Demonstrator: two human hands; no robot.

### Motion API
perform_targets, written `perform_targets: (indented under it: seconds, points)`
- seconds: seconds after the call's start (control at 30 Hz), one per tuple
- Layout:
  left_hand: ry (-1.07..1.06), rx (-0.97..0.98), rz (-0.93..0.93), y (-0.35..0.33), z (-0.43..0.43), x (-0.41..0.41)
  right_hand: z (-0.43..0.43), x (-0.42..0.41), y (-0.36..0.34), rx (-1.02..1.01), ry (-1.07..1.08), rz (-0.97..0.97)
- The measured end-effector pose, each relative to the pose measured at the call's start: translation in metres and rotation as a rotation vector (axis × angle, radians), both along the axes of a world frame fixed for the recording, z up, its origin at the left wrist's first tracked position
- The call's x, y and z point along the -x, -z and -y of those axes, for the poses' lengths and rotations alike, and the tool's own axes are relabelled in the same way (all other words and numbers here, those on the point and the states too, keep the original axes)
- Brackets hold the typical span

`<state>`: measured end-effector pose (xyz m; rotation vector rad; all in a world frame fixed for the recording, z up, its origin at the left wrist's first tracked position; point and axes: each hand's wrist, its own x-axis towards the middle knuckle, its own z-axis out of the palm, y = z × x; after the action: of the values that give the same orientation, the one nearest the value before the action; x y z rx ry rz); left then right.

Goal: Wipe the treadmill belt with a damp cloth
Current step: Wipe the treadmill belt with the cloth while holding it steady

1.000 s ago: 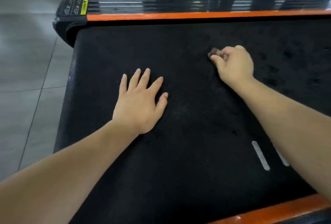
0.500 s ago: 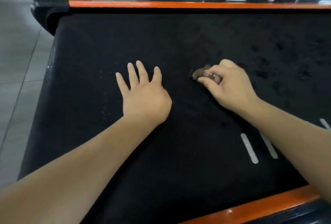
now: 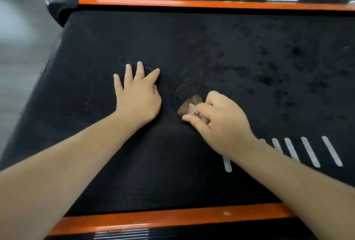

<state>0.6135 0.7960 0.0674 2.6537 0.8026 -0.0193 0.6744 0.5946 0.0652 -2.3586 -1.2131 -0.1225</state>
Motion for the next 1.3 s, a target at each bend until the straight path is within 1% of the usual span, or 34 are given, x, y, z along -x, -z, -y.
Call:
perform_targets:
  seconds: [0.03, 0.1, 0.13, 0.17, 0.2, 0.23, 0.27, 0.3, 0.33, 0.4, 0.43, 0.47, 0.5, 0.53, 0.57, 0.6, 0.63, 0.7, 0.73, 0.77, 0.8, 0.83, 0.87, 0.9, 0.97, 1.0, 1.03, 1.07, 1.1, 1.13, 1.17, 1.2, 1.27, 1.3]
  points:
    - [-0.01, 0.004, 0.002, 0.0, 0.005, 0.0, 0.006, -0.011, -0.004, 0.013, 0.017, 0.011]
    - [-0.014, -0.008, -0.002, 0.002, 0.018, -0.001, 0.013, -0.048, -0.008, 0.036, 0.227, 0.004]
    - [-0.018, -0.028, 0.003, 0.004, 0.023, -0.001, 0.015, -0.051, -0.008, 0.027, 0.284, -0.008]
    - [-0.025, -0.058, 0.014, 0.006, 0.027, -0.001, 0.017, -0.044, -0.008, 0.002, 0.284, -0.015]
    - [-0.033, -0.089, 0.017, 0.009, 0.03, -0.002, 0.016, -0.027, -0.005, -0.016, 0.188, -0.006]
    - [-0.041, -0.112, 0.011, 0.011, 0.031, -0.002, 0.017, -0.006, 0.0, -0.018, 0.042, -0.005]
    - [-0.047, -0.127, 0.001, 0.012, 0.031, -0.002, 0.022, 0.001, 0.006, -0.018, -0.095, -0.001]
    - [-0.047, -0.136, -0.01, 0.013, 0.031, -0.002, 0.026, -0.007, 0.005, -0.006, -0.156, -0.006]
    - [-0.039, -0.146, -0.018, 0.012, 0.032, -0.002, 0.026, -0.028, 0.002, 0.009, -0.105, 0.003]
    - [0.005, -0.179, -0.017, 0.013, 0.033, -0.003, 0.023, -0.07, -0.006, 0.002, 0.15, 0.008]
    - [0.031, -0.19, -0.011, 0.013, 0.034, -0.002, 0.023, -0.075, -0.005, 0.021, 0.226, 0.014]
    - [0.05, -0.196, -0.005, 0.012, 0.034, -0.002, 0.024, -0.069, -0.002, 0.019, 0.212, 0.027]
    - [0.06, -0.198, -0.001, 0.013, 0.034, -0.003, 0.025, -0.051, -0.001, 0.015, 0.092, 0.046]
    - [0.063, -0.199, -0.001, 0.013, 0.034, -0.002, 0.028, -0.035, 0.003, 0.02, -0.068, 0.024]
    - [0.061, -0.201, -0.002, 0.012, 0.034, -0.001, 0.033, -0.033, 0.005, 0.03, -0.197, 0.016]
    - [0.057, -0.202, -0.006, 0.012, 0.034, -0.001, 0.035, -0.044, 0.001, 0.046, -0.232, 0.011]
    - [0.054, -0.201, -0.013, 0.012, 0.034, -0.001, 0.03, -0.066, -0.003, 0.055, -0.15, 0.013]
    - [0.048, -0.194, -0.029, 0.011, 0.034, -0.002, 0.02, -0.099, -0.009, 0.02, 0.095, -0.01]
    - [0.041, -0.195, -0.031, 0.011, 0.034, -0.003, 0.017, -0.101, -0.007, 0.015, 0.137, 0.004]
    - [0.037, -0.195, -0.032, 0.01, 0.034, -0.003, 0.017, -0.09, -0.004, 0.004, 0.074, 0.034]
    - [0.033, -0.194, -0.034, 0.01, 0.034, -0.003, 0.02, -0.072, -0.003, 0.003, -0.069, 0.044]
    - [0.028, -0.192, -0.035, 0.01, 0.035, -0.002, 0.025, -0.06, 0.0, 0.022, -0.218, 0.004]
    - [0.024, -0.19, -0.038, 0.01, 0.035, -0.002, 0.029, -0.063, 0.0, 0.04, -0.307, -0.015]
    - [0.025, -0.187, -0.045, 0.01, 0.035, -0.002, 0.027, -0.075, -0.002, 0.044, -0.287, -0.009]
    - [0.031, -0.179, -0.049, 0.01, 0.036, -0.003, 0.012, -0.116, -0.007, 0.031, 0.003, -0.022]
    - [0.029, -0.177, -0.044, 0.009, 0.036, -0.004, 0.006, -0.125, -0.008, 0.024, 0.115, -0.041]
    - [0.026, -0.176, -0.039, 0.009, 0.035, -0.004, 0.005, -0.123, -0.004, 0.014, 0.148, -0.029]
    - [0.03, -0.175, -0.037, 0.008, 0.034, -0.005, 0.007, -0.111, -0.001, 0.004, 0.086, 0.01]
    - [0.036, -0.172, -0.039, 0.009, 0.035, -0.005, 0.012, -0.094, -0.001, -0.003, -0.032, 0.033]
    - [0.039, -0.171, -0.04, 0.009, 0.036, -0.003, 0.02, -0.081, 0.001, 0.007, -0.157, 0.009]
    - [0.036, -0.17, -0.039, 0.01, 0.036, -0.002, 0.026, -0.081, 0.001, 0.02, -0.226, -0.001]
    - [0.028, -0.164, -0.035, 0.01, 0.036, -0.004, 0.026, -0.093, -0.003, 0.037, -0.199, 0.019]
    - [-0.01, -0.119, -0.001, 0.004, 0.035, -0.016, 0.017, -0.131, -0.008, 0.019, 0.032, 0.026]
    - [-0.047, -0.073, 0.043, 0.0, 0.034, -0.025, 0.014, -0.137, -0.008, 0.013, 0.111, 0.013]
